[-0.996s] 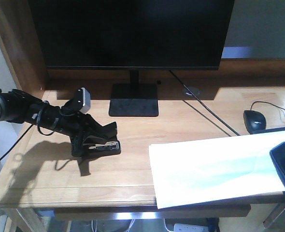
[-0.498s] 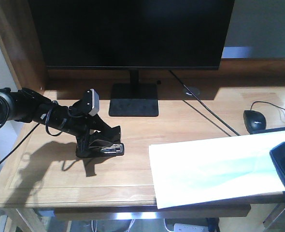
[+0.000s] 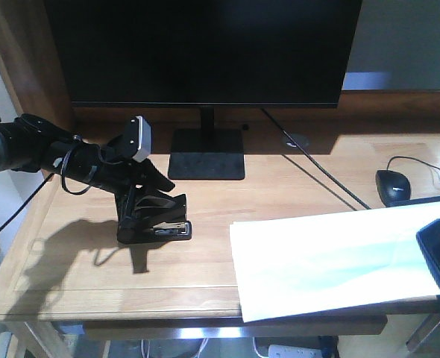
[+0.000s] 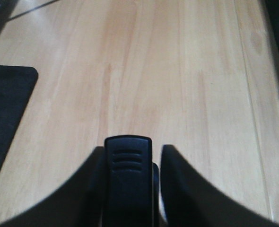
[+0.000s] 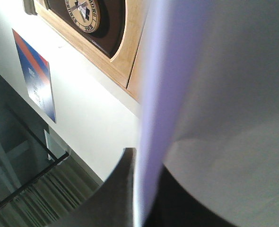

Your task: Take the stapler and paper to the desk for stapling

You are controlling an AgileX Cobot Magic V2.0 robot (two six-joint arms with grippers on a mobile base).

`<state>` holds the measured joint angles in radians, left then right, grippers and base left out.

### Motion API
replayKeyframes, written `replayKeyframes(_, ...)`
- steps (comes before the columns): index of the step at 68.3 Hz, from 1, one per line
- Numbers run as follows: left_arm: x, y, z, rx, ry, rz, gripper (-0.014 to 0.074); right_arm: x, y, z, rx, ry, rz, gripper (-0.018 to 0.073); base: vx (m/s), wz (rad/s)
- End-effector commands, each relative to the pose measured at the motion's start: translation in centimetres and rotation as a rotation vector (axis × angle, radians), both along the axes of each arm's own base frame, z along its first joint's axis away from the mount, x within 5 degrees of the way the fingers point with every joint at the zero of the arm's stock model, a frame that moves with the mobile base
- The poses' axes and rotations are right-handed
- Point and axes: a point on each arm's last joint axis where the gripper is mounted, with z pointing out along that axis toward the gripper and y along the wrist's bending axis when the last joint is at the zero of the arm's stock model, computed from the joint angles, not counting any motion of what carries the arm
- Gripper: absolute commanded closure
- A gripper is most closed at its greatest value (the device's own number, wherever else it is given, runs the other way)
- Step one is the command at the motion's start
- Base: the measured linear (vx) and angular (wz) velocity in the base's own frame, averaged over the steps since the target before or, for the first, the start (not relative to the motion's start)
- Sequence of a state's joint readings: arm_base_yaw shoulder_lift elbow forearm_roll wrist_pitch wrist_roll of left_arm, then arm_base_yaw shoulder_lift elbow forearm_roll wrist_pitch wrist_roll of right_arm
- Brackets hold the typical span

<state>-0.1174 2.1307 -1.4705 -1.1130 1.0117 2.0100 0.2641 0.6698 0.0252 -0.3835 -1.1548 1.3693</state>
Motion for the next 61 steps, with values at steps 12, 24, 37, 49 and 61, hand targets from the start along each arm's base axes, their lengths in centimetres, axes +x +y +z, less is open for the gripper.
replayKeyframes(12, -0.01, -0.03, 3.18, -0.01, -0.018, 0.053, 0.0604, -0.87, -0.2, 0.31, 0.057, -0.095, 0.025, 0.0561, 0.0, 0.0)
replayKeyframes(24, 0.0, -0.03, 3.18, -0.009, -0.02, 0.054, 0.0604, -0.87, -0.2, 0.31, 0.057, -0.095, 0.025, 0.0561, 0.0, 0.0)
replayKeyframes(37, -0.02, -0.04, 3.18, -0.01, -0.018, 0.052, 0.0604, -0.87, -0.2, 0.31, 0.057, -0.095, 0.025, 0.0561, 0.0, 0.0)
replayKeyframes(49, -0.03, -0.04, 3.18, -0.011, -0.017, 0.05, 0.0604, -0.87, -0.2, 0.31, 0.057, -0.095, 0.025, 0.0561, 0.0, 0.0)
replayKeyframes(61, -0.03, -0.04, 3.18, -0.011, -0.017, 0.05, 0.0604, -0.87, -0.2, 0.31, 0.057, -0.095, 0.025, 0.0561, 0.0, 0.0)
